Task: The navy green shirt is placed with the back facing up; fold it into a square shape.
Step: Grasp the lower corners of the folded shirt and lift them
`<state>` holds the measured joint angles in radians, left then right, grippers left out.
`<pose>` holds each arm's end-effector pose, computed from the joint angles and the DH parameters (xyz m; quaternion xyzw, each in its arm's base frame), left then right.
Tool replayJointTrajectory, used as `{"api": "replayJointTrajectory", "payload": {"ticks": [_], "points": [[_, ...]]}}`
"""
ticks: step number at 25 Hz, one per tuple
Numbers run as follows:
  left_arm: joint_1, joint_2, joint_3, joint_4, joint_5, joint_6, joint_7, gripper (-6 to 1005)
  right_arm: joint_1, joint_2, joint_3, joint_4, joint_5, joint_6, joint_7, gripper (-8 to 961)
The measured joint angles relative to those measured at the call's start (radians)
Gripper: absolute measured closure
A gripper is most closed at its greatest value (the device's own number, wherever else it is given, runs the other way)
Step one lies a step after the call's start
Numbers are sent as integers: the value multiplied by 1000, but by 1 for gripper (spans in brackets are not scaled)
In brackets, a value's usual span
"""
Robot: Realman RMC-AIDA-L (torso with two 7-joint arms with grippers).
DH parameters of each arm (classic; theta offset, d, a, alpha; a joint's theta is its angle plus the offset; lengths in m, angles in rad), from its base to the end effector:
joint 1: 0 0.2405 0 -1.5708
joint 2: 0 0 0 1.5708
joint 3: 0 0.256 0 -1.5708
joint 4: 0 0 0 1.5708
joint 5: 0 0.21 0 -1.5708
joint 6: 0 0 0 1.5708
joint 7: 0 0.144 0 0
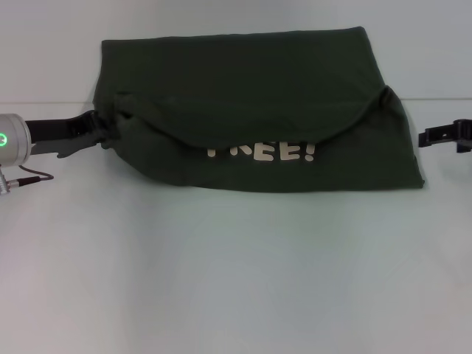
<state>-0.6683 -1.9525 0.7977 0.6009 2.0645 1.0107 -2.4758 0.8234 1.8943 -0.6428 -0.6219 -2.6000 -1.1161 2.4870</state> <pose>-0.2861 0.4257 0.0477 -0.6928 -0.6338 -0.2271 0.2584 0.2835 0.4454 0.0825 -0.7581 0.5703 0.0468 0.3128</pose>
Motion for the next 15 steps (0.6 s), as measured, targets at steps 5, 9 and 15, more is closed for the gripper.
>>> {"api": "replayJointTrajectory", "payload": {"ticks": [5, 9, 15], "points": [[2, -2, 0, 0, -1, -3, 0, 987, 3, 20, -2, 56, 3, 37, 3, 40], [5, -3, -3, 0, -3, -5, 0, 987, 14, 27, -3, 89, 3, 50, 13, 41], [7, -11, -3, 1, -3, -6, 4, 986, 22, 47, -7, 99, 17, 69, 17, 43]]}}
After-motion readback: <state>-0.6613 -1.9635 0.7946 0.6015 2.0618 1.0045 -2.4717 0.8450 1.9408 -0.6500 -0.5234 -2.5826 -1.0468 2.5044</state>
